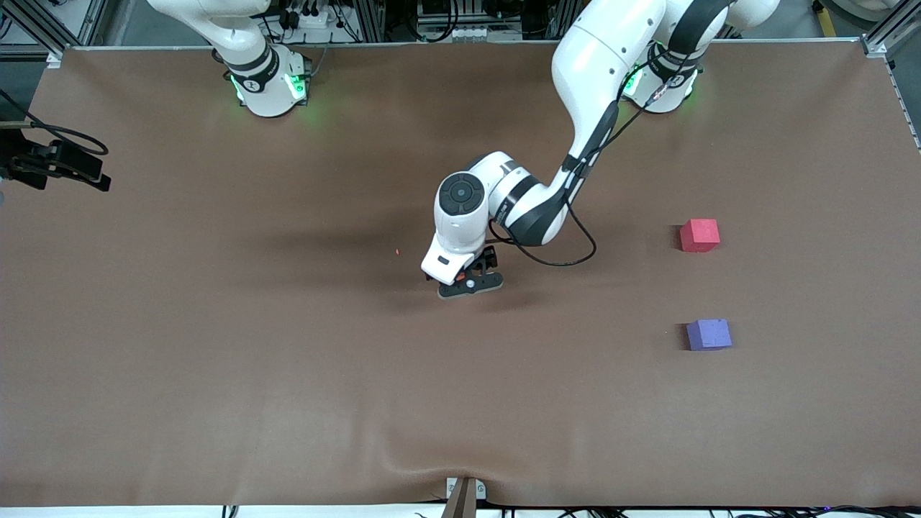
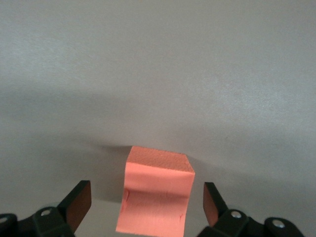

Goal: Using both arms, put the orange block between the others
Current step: 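Close the left gripper on the orange cube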

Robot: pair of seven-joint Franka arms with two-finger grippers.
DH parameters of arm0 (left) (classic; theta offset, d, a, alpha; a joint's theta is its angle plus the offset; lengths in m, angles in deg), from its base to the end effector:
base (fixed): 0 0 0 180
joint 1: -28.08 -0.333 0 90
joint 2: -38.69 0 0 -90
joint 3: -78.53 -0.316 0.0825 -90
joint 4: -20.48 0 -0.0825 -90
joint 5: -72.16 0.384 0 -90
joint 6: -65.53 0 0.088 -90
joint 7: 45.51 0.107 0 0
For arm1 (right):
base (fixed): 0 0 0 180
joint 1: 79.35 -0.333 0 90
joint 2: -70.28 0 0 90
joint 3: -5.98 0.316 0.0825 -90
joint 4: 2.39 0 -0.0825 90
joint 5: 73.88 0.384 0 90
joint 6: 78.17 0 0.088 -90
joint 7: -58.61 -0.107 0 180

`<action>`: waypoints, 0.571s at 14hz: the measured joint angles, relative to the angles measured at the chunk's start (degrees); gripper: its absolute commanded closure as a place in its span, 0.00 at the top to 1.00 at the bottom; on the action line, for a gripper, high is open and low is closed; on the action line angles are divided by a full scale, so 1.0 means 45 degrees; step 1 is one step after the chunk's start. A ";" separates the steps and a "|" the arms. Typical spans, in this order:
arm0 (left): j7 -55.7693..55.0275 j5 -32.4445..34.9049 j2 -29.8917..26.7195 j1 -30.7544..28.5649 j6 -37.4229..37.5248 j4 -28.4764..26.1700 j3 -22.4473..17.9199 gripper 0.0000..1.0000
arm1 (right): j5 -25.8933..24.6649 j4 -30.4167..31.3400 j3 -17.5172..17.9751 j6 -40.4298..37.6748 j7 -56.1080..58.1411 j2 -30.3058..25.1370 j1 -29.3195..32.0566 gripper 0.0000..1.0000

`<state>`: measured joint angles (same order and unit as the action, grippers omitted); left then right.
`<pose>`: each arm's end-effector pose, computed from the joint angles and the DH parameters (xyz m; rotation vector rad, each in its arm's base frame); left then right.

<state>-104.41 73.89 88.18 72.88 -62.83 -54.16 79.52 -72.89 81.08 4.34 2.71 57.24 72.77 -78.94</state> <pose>0.5284 -0.5374 0.2282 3.0706 0.3352 0.0838 0.5513 -0.0173 0.6401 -3.1208 0.0901 0.1383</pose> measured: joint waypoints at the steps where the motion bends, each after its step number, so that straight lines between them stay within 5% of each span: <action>1: 0.0000 0.0000 0.0084 0.0022 -0.0062 0.0000 0.0000 1.00 | 0.0000 0.0000 0.0000 -0.0015 -0.0034 0.0000 0.0000 1.00; 6: 0.0305 0.0030 0.0165 0.0159 -0.0090 0.0001 0.0000 1.00 | -0.0003 0.0017 -0.0001 -0.0139 -0.0056 0.0035 0.0021 1.00; 8: 0.0402 0.0032 0.0227 0.0162 -0.0089 0.0001 -0.0001 0.90 | -0.0005 0.0039 -0.0009 -0.0330 -0.0055 0.0102 0.0177 1.00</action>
<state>-102.60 74.03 89.20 73.61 -63.24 -54.16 79.51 -72.91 81.26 4.30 1.23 56.99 73.23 -78.14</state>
